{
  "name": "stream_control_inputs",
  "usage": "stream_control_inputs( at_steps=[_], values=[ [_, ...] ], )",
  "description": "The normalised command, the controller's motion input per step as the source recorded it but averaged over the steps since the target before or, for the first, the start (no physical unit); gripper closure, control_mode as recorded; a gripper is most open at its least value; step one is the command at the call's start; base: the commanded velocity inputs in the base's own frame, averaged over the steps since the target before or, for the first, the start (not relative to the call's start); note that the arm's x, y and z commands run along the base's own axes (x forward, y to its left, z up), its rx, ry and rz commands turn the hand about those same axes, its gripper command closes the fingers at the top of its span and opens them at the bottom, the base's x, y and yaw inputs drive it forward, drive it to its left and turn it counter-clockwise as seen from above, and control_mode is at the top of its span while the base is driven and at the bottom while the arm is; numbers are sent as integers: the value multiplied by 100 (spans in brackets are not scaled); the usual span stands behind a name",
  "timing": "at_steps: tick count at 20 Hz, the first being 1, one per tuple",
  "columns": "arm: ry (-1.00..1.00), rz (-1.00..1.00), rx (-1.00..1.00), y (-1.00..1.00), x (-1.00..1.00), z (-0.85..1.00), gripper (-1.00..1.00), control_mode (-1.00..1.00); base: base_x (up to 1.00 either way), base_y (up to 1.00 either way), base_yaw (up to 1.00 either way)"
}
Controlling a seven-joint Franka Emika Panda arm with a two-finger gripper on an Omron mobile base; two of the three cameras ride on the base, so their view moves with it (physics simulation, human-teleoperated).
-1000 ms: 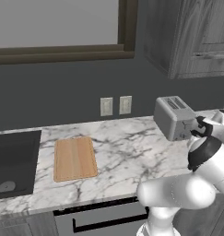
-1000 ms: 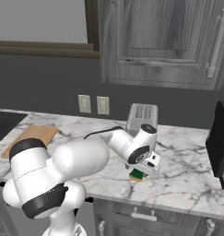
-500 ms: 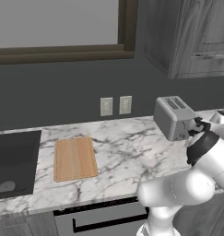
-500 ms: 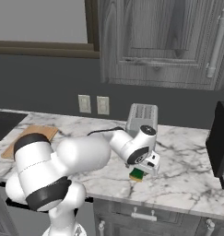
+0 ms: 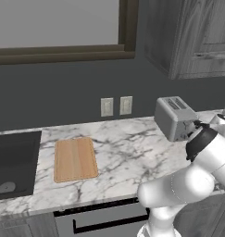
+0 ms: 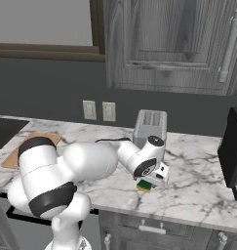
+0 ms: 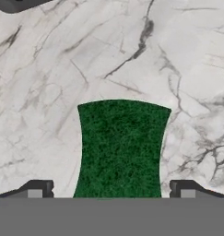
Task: Pick up the sponge from the counter and clean the cutting board by briefly scrubbing or pressing down on the cutting board. Once finished, release the sponge.
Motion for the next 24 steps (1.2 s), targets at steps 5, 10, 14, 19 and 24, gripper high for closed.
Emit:
stream_control_inputs(
  at_steps=[5,10,14,19,24],
  values=[
    [0,0,-1,0,0,-14,-100,-100,0,0,0],
    [0,1,-2,2,0,-20,-100,-100,0,0,0],
    [0,0,-6,16,0,-27,100,-100,0,0,0],
    [-2,0,-1,20,-7,-7,100,-100,0,0,0],
    [-6,20,-2,50,-36,26,100,-100,0,0,0]
  ],
)
